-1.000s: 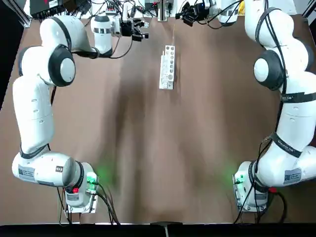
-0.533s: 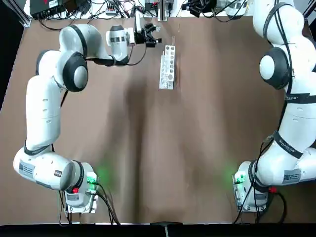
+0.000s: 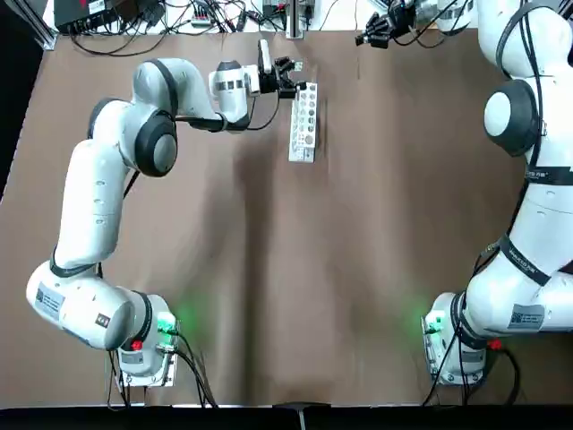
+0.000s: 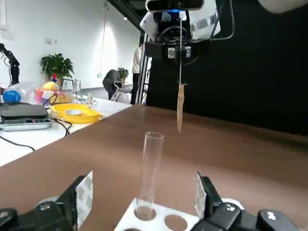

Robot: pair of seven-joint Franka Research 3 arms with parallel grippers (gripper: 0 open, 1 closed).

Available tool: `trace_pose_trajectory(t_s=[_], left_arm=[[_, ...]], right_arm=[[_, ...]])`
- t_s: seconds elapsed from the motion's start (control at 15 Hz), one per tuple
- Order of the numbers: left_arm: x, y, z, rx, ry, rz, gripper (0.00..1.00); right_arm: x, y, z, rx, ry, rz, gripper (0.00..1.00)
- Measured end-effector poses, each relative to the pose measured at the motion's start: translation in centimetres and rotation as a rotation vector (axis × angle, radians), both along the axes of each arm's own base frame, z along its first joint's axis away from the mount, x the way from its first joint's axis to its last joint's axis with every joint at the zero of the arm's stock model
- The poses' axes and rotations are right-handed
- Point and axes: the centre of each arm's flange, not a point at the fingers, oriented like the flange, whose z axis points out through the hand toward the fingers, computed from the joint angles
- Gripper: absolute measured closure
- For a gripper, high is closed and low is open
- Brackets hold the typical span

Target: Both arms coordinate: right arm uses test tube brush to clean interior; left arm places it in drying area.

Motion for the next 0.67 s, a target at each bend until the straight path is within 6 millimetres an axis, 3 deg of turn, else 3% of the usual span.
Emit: trace_pose_trajectory(t_s=[0.4,0.6,0.67], left_arm=[[0.0,-2.5,-1.4,0.028,-0.036,-0.011,0.02],[0.0,-3.1,-1.8,0.019,-0.035,-0.009,0.04],[0.0,-3.1,-2.0,0.019,-0.034,-0.009,0.08]], right_arm=[[0.3,-4.2,-2.8,-0.187,0.039,-0.061,0.98],[0.2,-4.8,-4.0,-0.334,0.095,-0.074,0.98],[0.0,-4.6,-4.2,-0.377,0.120,-0.071,0.98]])
